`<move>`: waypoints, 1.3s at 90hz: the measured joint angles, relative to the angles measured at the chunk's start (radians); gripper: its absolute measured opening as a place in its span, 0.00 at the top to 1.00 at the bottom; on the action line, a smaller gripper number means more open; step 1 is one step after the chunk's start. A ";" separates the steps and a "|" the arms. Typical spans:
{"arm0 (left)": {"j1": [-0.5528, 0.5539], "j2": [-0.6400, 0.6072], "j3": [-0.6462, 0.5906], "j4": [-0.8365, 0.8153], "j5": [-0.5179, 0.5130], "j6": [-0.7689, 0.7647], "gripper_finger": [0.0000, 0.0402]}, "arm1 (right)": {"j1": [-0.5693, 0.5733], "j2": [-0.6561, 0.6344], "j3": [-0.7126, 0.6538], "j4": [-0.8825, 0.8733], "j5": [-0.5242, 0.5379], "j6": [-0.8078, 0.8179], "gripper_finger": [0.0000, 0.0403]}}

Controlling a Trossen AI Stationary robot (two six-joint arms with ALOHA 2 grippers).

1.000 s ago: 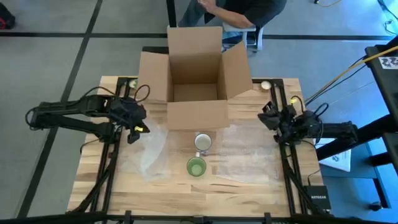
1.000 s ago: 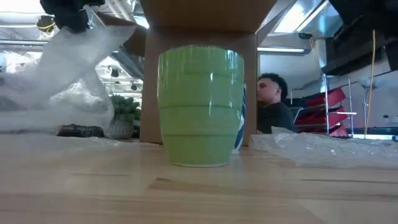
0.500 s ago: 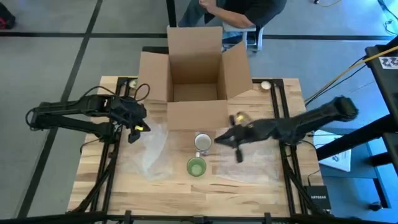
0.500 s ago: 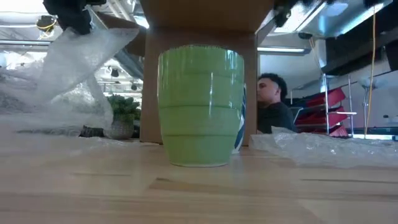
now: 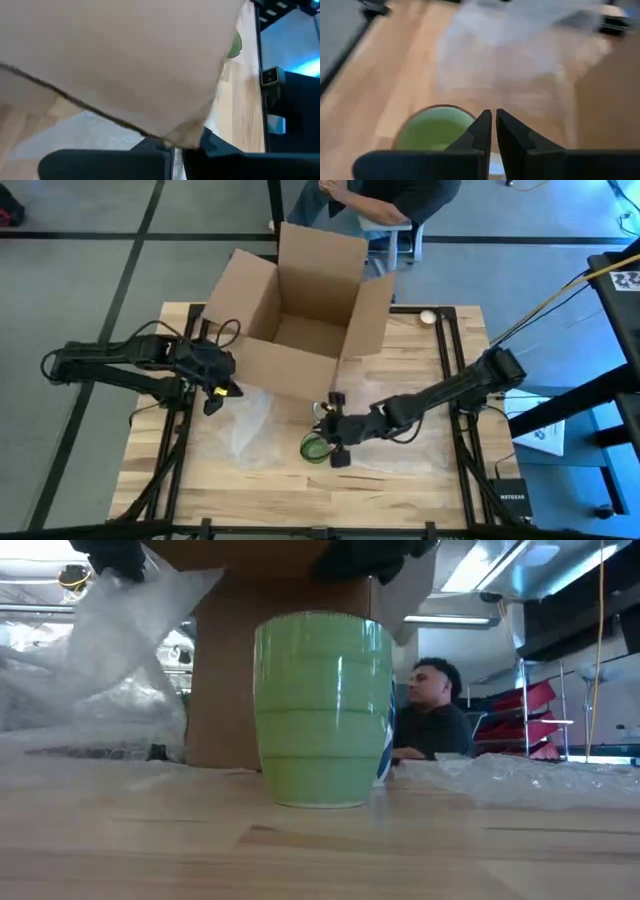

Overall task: Wrap mug
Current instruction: Prepare the left transparent bubble wrap

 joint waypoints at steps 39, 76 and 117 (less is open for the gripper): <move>-0.096 0.000 0.000 0.013 -0.072 -0.065 1.00 | -0.059 -0.007 -0.148 -0.030 0.494 0.290 0.97; -0.144 0.001 0.000 0.028 -0.122 -0.099 1.00 | -0.199 -0.007 -0.228 0.008 0.641 0.274 0.97; -0.293 0.000 0.066 0.085 -0.128 -0.184 1.00 | 0.028 -0.126 -0.196 0.264 0.047 0.185 0.97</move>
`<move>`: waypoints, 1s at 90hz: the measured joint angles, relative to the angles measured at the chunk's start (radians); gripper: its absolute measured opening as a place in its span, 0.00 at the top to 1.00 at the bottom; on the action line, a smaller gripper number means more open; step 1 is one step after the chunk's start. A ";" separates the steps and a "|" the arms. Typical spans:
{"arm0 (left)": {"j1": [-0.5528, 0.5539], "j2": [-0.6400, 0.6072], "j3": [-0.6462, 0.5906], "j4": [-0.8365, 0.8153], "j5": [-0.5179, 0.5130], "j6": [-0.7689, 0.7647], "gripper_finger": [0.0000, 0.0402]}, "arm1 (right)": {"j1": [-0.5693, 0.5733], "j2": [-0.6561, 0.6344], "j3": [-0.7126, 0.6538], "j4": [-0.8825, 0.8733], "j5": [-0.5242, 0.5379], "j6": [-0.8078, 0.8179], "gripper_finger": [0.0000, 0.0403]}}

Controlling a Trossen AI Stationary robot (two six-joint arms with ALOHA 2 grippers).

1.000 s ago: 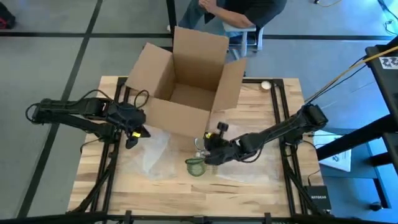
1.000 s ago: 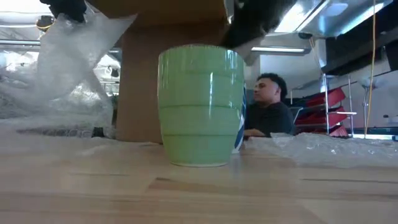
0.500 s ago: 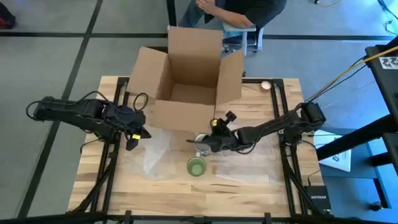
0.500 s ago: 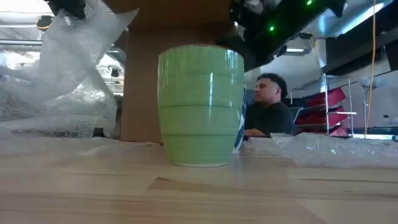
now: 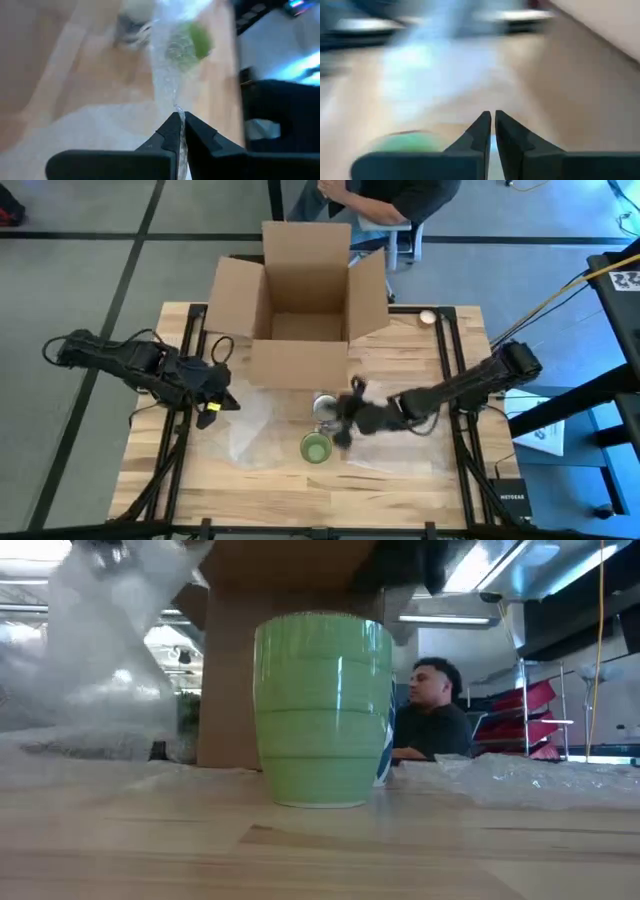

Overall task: Wrap mug
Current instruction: Prepare the left transparent bubble wrap

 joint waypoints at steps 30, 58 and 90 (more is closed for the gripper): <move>-0.214 0.011 0.103 0.127 -0.006 -0.099 1.00 | 0.053 0.247 0.070 0.264 -0.116 -0.170 0.97; -0.437 0.269 0.102 0.253 -0.044 -0.185 1.00 | 0.031 0.304 0.204 0.044 0.010 -0.214 0.97; -0.482 0.604 0.101 0.297 0.008 -0.296 1.00 | 0.025 0.304 0.216 0.017 -0.001 -0.215 0.97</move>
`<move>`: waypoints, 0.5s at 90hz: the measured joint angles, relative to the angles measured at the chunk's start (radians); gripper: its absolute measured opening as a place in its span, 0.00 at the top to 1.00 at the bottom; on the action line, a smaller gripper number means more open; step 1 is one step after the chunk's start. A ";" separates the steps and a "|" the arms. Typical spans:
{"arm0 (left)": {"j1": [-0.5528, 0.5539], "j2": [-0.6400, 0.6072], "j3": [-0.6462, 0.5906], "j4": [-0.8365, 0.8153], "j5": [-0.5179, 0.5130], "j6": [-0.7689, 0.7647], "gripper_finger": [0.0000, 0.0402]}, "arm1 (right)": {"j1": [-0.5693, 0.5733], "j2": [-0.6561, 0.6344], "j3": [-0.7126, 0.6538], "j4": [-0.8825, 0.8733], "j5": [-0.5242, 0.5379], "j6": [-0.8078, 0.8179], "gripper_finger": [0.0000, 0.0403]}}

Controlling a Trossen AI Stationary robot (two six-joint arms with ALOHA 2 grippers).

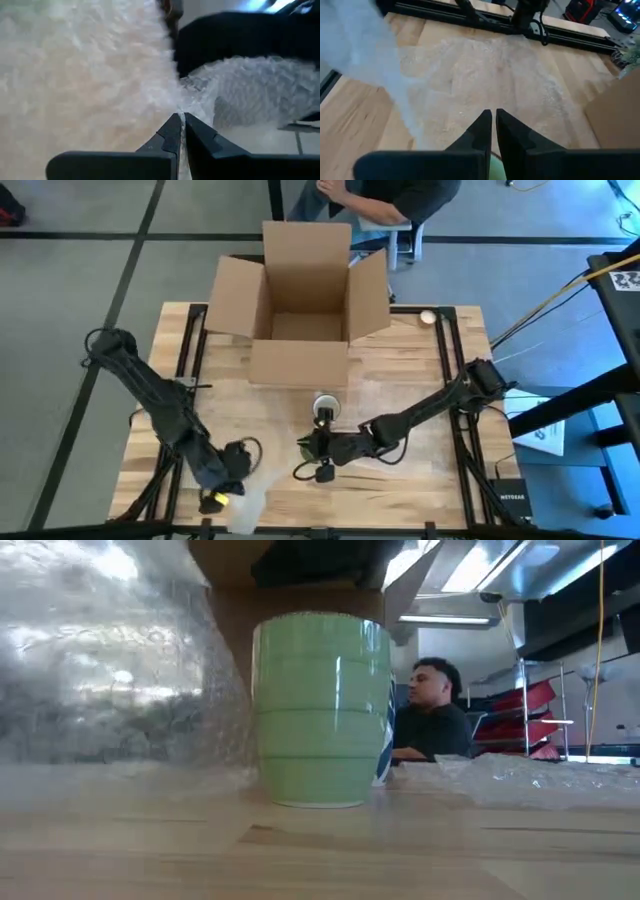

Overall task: Wrap mug
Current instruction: Prepare the left transparent bubble wrap

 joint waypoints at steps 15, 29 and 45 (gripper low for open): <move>0.016 0.055 0.000 0.045 0.062 -0.048 0.93 | 0.001 0.000 0.000 -0.002 0.000 0.000 0.97; 0.046 0.057 0.000 0.034 0.109 -0.067 0.83 | 0.001 0.000 0.000 -0.008 -0.001 0.000 0.97; 0.067 0.049 0.001 0.024 0.309 -0.146 0.74 | 0.001 0.000 0.000 -0.011 -0.001 0.000 0.97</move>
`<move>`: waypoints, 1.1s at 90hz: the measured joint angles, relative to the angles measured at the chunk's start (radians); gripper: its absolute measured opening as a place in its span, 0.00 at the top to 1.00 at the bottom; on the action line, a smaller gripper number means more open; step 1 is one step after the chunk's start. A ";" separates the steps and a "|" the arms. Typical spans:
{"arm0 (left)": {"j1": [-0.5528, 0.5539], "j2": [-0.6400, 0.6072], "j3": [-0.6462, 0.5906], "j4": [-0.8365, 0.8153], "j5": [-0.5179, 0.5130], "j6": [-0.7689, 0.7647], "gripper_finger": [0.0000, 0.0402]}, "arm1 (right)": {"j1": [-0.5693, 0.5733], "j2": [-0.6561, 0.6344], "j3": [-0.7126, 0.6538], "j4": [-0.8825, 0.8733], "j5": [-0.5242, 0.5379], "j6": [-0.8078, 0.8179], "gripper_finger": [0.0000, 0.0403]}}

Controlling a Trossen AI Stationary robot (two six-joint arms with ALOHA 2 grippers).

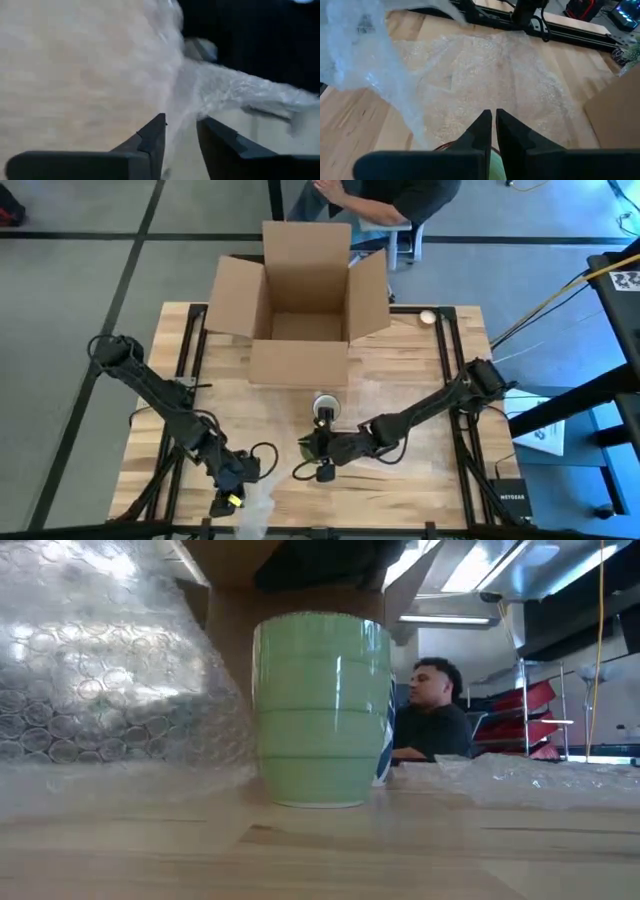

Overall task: Wrap mug
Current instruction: Prepare the left transparent bubble wrap

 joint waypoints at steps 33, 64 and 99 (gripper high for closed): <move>-0.019 -0.129 0.079 -0.341 -0.185 -0.089 0.77 | 0.000 0.000 0.000 -0.015 0.000 0.000 0.97; -0.091 -0.162 0.039 -0.720 -0.827 -0.265 0.78 | 0.001 0.000 0.000 -0.019 -0.014 0.000 0.97; -0.029 -0.158 -0.400 -0.069 -0.814 -0.189 0.78 | 0.000 0.000 -0.001 0.000 -0.064 -0.001 0.97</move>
